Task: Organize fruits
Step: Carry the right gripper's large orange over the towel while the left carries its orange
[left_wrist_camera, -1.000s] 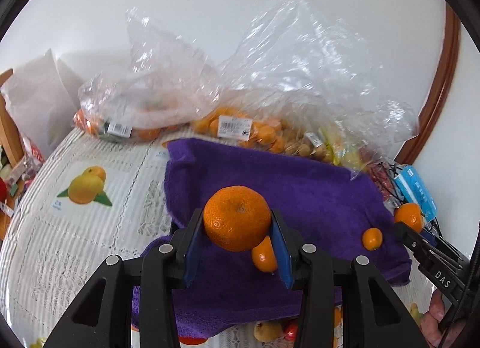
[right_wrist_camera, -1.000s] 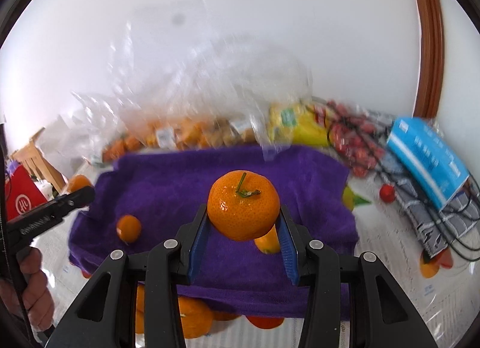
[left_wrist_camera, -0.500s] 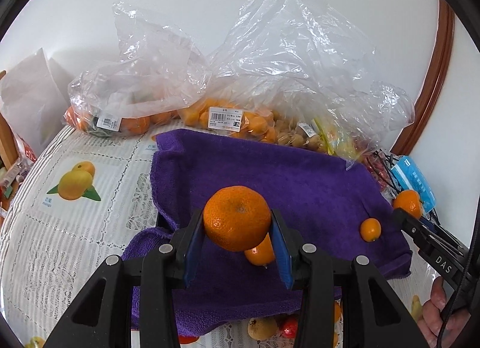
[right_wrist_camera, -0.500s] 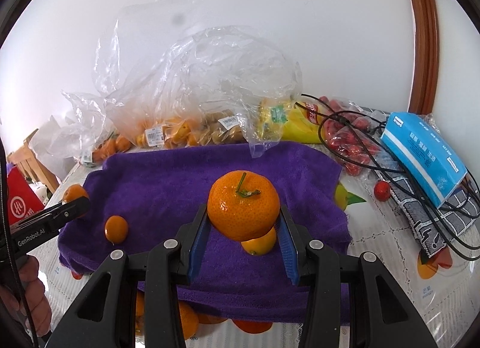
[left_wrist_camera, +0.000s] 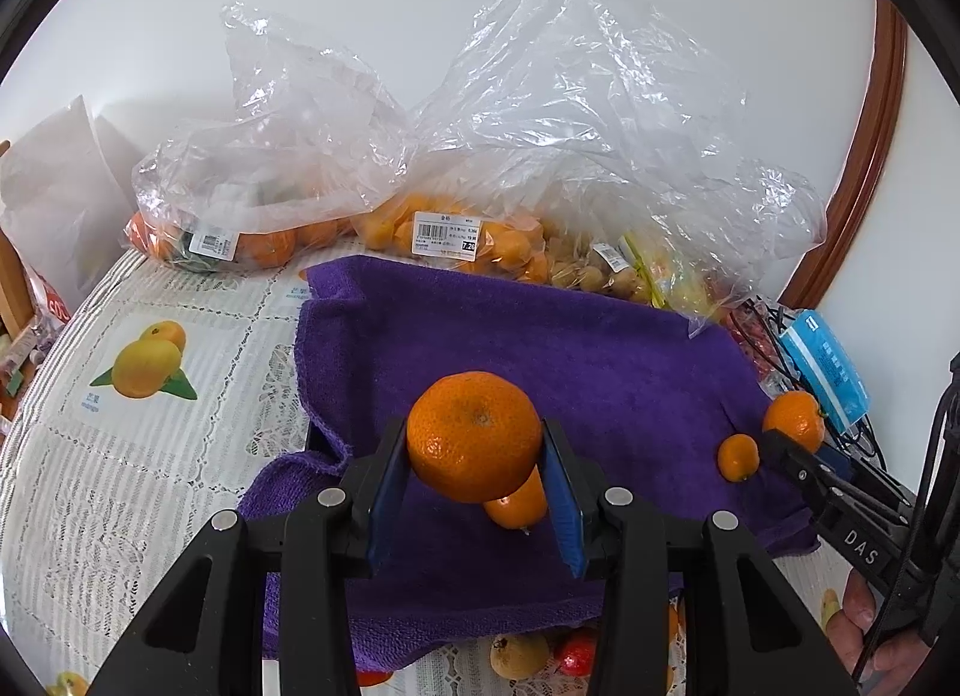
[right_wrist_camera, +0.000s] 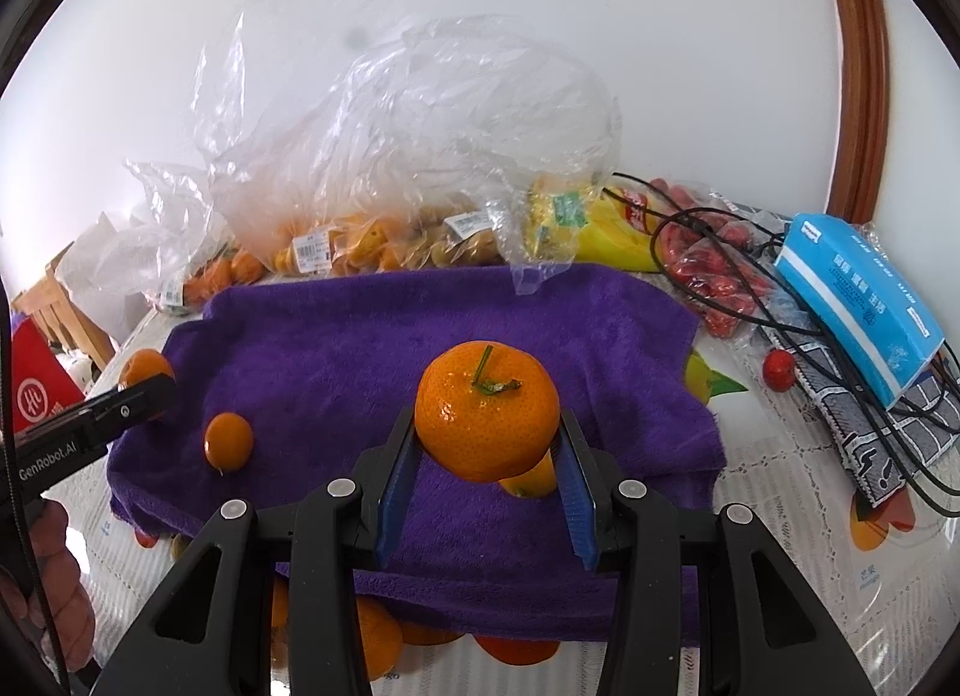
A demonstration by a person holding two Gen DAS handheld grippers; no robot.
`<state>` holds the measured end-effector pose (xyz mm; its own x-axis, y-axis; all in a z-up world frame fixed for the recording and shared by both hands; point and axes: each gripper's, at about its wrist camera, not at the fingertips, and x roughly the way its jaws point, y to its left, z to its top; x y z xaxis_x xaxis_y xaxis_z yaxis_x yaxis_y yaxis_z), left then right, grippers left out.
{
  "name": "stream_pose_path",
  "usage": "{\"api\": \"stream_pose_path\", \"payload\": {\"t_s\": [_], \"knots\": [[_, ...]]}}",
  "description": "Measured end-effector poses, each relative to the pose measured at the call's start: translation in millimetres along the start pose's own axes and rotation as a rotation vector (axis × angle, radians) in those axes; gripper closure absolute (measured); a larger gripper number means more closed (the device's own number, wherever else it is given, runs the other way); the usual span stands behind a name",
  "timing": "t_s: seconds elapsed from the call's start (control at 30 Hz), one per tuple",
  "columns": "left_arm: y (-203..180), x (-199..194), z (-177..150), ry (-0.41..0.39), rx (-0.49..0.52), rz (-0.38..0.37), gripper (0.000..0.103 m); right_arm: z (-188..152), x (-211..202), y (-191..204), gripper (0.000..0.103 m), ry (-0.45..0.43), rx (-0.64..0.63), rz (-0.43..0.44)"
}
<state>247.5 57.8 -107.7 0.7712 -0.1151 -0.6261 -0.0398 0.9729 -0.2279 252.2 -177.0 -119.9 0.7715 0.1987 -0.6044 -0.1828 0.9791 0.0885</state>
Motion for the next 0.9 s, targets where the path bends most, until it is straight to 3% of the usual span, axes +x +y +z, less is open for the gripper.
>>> {"api": "stream_pose_path", "payload": {"t_s": [0.9], "knots": [[-6,6,-4,0.029,0.018,-0.021,0.063,-12,22,8,0.059,0.098,-0.044,-0.033]]}}
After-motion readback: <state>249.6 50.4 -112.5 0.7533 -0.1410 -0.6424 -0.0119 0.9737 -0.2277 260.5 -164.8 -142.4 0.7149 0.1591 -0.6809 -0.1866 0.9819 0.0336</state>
